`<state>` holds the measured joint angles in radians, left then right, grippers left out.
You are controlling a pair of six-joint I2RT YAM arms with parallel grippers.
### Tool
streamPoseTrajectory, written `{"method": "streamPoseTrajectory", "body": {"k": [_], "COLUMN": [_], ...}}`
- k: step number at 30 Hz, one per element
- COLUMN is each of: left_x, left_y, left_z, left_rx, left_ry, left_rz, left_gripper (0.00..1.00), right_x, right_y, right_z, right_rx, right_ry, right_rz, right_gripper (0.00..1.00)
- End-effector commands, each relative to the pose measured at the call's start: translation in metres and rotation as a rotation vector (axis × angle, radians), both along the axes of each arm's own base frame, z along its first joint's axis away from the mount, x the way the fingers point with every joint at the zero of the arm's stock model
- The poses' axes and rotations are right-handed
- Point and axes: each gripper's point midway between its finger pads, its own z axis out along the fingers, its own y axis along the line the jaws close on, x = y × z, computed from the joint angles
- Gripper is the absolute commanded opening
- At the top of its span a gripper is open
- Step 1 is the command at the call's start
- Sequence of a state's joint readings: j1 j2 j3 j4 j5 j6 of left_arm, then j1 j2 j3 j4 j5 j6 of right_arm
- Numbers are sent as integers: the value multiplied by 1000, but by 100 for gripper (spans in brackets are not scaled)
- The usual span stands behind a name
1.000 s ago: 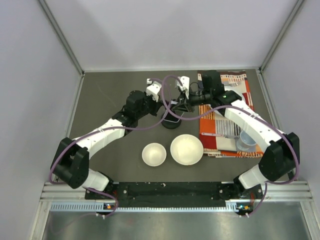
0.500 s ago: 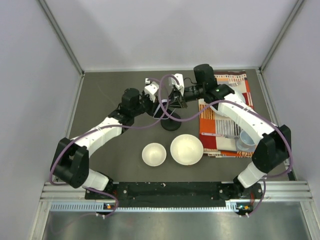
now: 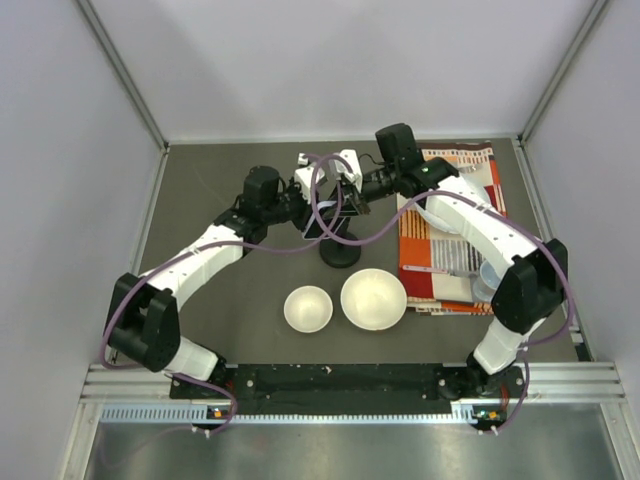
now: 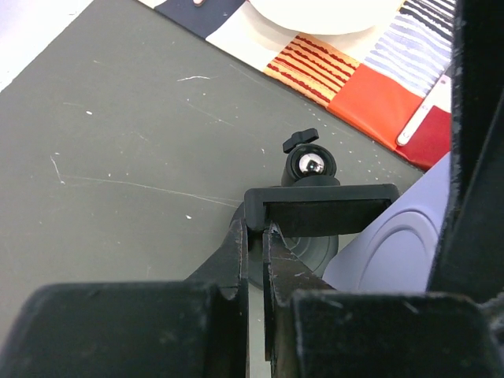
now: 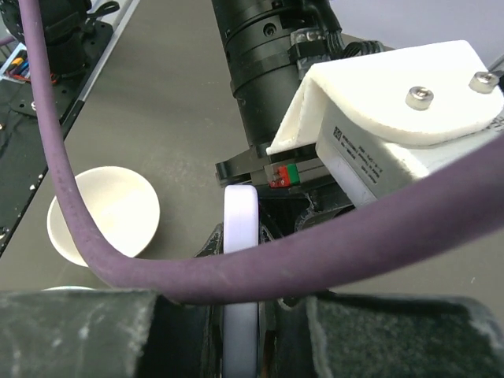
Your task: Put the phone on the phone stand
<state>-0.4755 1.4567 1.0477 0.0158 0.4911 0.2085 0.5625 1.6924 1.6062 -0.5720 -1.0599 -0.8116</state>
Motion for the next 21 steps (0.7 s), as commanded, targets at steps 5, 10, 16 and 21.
{"method": "streamPoseTrajectory", "body": {"k": [5,10,16,21], "left_x": [-7,-8,-8,-4], "left_y": [-18,-17,-16,-13], "left_z": [36,35,30,31], "left_rx": [-57,-51,-38,-34], "left_ry": [-81,-102,-96,-97], "left_rz": [-130,-136,-136,-105], "left_gripper": [0,0,0,0], "right_x": [22,27,26,39], "right_y": [14,12,12,9], "right_z": [18,8,14,6], "right_rx": [34,-4,23,-31], "right_ry": [-134,-121,-105,-60], "right_rz": [12,-3,24,-61], "right_gripper": [0,0,0,0]}}
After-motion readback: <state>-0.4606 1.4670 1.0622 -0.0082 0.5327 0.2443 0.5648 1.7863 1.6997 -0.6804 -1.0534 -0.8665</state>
